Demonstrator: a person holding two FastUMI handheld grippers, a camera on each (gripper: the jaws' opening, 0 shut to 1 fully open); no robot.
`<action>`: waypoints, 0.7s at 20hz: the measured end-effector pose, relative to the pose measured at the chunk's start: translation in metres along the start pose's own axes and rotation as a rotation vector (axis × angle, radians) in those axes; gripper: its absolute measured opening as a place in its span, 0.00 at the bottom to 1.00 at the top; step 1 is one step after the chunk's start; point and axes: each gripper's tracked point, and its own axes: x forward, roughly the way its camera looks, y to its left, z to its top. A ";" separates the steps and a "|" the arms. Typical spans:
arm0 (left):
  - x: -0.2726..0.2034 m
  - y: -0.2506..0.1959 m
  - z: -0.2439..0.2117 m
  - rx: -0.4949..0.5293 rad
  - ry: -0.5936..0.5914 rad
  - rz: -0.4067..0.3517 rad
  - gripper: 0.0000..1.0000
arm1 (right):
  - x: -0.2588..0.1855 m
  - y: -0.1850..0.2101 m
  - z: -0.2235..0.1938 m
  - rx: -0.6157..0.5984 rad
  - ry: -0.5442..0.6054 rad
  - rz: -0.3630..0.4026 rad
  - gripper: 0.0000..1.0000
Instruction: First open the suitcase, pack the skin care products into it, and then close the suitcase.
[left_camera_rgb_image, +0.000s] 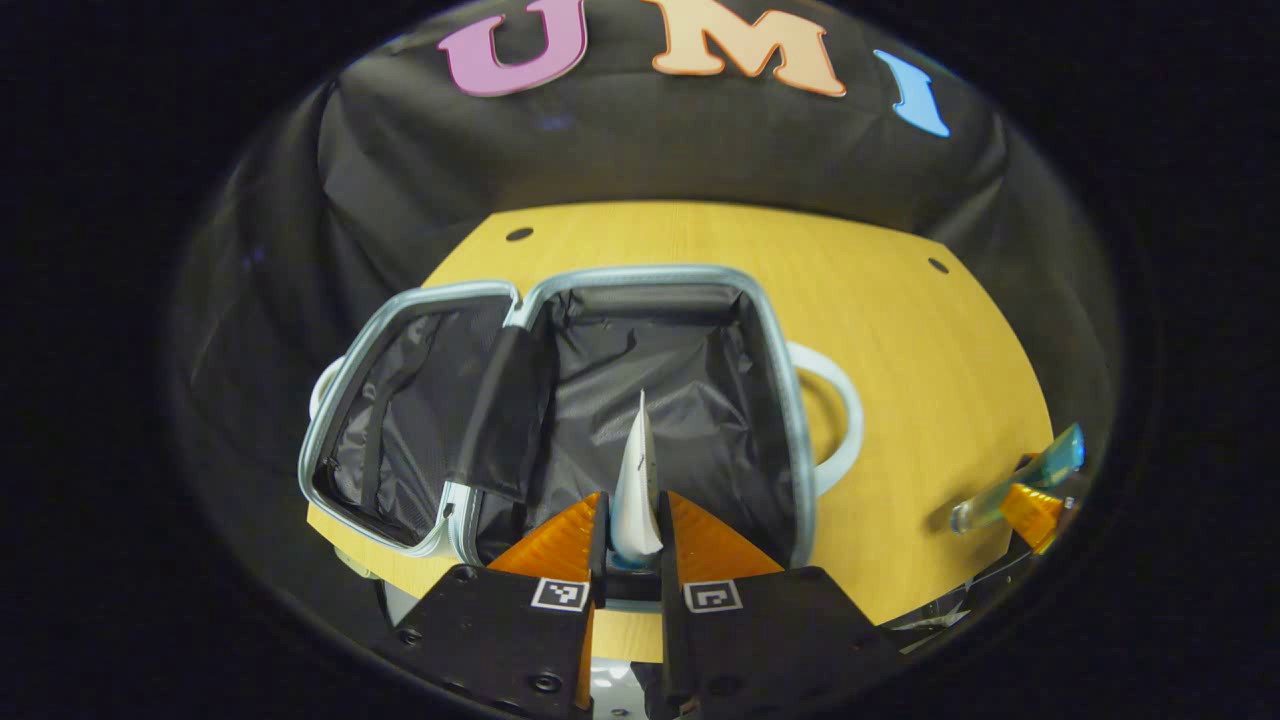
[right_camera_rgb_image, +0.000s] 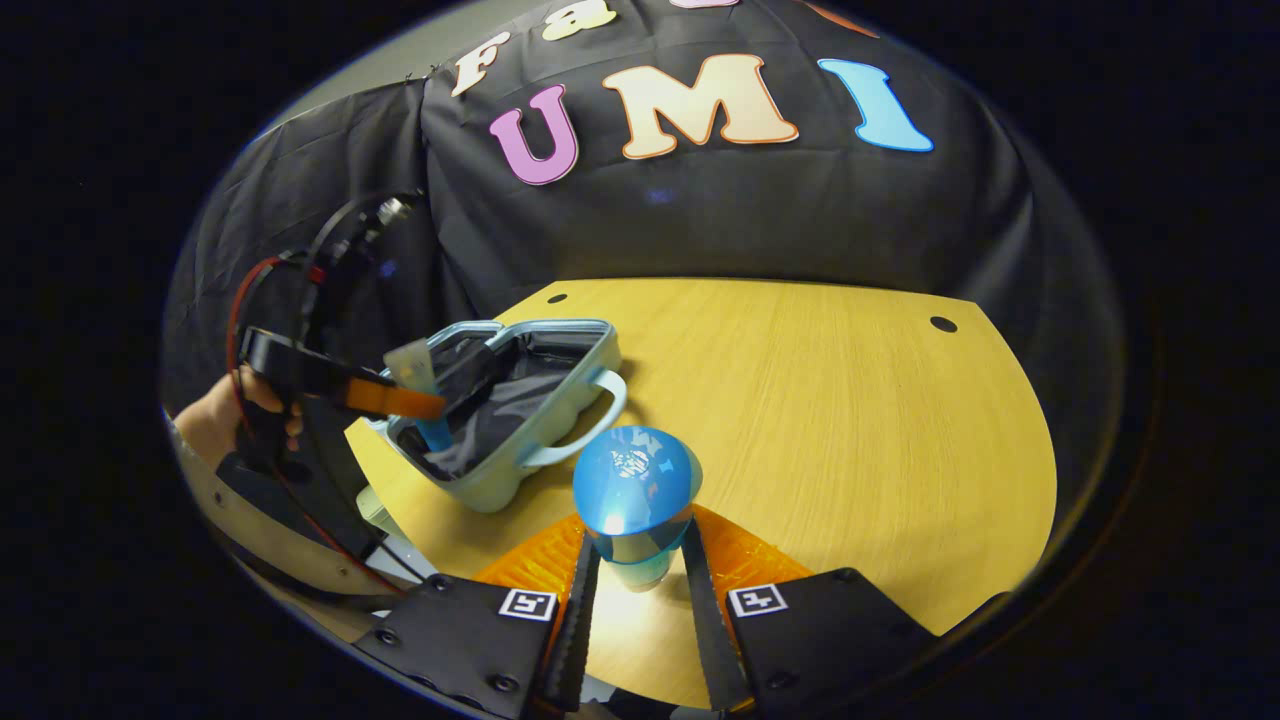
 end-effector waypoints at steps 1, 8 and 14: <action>0.009 0.003 -0.006 0.001 0.038 -0.007 0.20 | -0.002 0.010 0.007 0.008 0.000 0.011 0.46; 0.050 0.015 0.000 0.017 0.070 -0.049 0.25 | -0.001 0.074 0.030 0.066 0.041 0.109 0.48; 0.031 0.015 0.052 0.057 -0.138 -0.090 0.95 | 0.031 0.121 0.044 0.062 0.078 0.179 0.48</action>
